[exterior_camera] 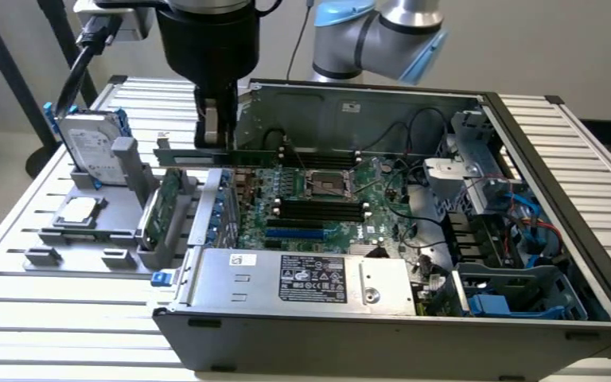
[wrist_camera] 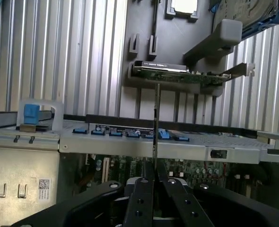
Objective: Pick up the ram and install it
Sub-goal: 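Pick up the ram and move it above insertion slot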
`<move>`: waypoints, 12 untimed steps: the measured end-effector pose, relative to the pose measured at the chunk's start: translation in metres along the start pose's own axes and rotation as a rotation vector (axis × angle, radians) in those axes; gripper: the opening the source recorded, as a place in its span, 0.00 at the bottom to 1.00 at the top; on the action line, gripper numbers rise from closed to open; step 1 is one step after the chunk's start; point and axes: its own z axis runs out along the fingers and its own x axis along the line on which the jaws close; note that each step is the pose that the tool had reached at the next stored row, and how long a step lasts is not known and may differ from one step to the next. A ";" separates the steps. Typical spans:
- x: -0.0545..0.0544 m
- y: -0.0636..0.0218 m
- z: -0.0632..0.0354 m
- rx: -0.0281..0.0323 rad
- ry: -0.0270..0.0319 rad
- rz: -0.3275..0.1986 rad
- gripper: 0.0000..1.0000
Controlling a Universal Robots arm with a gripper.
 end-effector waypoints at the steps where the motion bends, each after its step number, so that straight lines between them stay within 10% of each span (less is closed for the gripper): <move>1: 0.000 -0.0045 -0.0002 0.0001 -0.0002 0.000 0.14; 12: 0.004 -0.0546 -0.0011 -0.0004 -0.0003 -0.003 0.14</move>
